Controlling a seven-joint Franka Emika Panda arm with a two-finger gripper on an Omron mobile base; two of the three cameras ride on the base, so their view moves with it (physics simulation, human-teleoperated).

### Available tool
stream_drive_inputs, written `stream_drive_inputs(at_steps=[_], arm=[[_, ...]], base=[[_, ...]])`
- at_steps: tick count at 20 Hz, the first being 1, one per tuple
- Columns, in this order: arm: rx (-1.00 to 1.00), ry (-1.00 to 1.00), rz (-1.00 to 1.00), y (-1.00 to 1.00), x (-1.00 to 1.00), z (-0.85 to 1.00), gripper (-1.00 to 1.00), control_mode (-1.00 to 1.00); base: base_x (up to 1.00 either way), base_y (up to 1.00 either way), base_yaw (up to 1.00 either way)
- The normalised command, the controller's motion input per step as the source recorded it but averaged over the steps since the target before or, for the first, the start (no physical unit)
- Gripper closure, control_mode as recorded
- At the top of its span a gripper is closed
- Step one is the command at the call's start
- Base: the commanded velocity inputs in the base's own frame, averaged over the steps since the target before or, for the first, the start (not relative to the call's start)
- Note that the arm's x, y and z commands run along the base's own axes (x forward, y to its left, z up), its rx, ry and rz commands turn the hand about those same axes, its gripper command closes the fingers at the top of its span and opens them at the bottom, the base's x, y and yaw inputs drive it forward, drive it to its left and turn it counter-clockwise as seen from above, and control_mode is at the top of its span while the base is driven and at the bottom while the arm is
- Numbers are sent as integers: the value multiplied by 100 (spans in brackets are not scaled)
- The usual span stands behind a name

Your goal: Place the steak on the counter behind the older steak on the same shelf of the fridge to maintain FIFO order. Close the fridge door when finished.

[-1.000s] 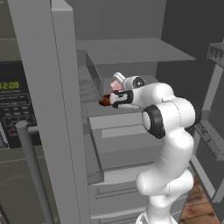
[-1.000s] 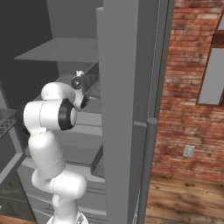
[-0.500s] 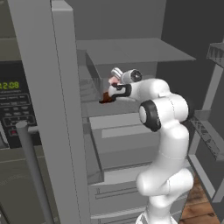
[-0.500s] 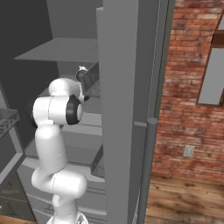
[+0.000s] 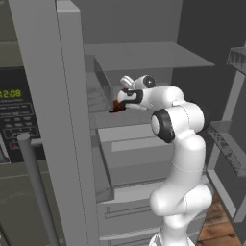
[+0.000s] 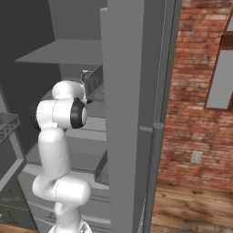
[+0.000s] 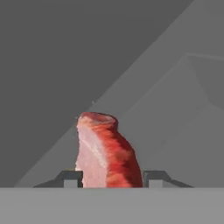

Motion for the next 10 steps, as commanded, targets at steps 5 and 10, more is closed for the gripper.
stream_drive_inputs(at_steps=[5,10], arm=[[-2,-3,2,6,-6,-26,-100,-100],[0,-1,0,0,-48,-1,-100,-100]], base=[[0,0,0],[0,0,0]])
